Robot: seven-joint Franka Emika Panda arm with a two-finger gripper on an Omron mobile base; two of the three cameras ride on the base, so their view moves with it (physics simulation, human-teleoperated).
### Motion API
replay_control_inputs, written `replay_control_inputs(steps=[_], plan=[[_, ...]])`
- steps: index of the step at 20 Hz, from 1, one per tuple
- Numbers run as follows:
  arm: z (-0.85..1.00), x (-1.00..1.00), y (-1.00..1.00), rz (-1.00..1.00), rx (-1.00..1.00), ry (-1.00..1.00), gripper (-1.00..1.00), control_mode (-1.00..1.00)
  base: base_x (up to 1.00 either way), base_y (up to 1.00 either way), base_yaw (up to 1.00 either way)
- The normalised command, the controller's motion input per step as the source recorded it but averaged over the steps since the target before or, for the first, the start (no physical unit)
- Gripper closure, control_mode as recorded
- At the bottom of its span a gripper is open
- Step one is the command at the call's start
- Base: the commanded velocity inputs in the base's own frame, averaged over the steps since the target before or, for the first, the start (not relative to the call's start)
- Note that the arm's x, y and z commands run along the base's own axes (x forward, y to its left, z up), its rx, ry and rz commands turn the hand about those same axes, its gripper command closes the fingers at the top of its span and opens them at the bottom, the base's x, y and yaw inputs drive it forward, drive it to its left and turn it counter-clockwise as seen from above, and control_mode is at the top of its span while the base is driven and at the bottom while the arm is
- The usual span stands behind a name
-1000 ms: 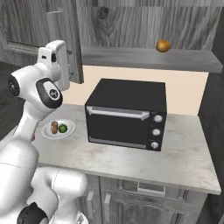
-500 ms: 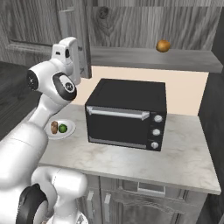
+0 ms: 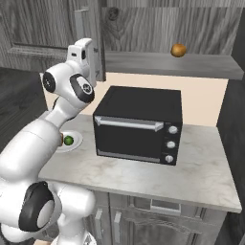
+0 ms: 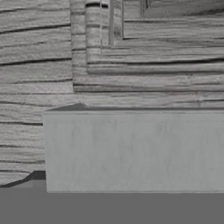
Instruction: Pick the avocado and bread from the counter and place them on the plate. Then pick the jam from the cabinet and place it next to the plate. Lastly close the cabinet door.
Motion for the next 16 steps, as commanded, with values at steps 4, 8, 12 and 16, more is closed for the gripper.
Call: replay_control_inputs(steps=[4, 8, 12, 16], plan=[[-0.07, 0.38, 0.03, 0.0, 0.0, 0.0, -1.0, -1.0, 0.0, 0.0, 0.0], [-0.06, 0.4, 0.04, 0.0, 0.0, 0.0, -1.0, -1.0, 0.0, 0.0, 0.0], [-0.08, 0.49, 0.08, 0.0, 0.0, 0.0, -1.0, -1.0, 0.0, 0.0, 0.0], [-0.08, 0.55, 0.13, 0.0, 0.0, 0.0, -1.0, -1.0, 0.0, 0.0, 0.0]])
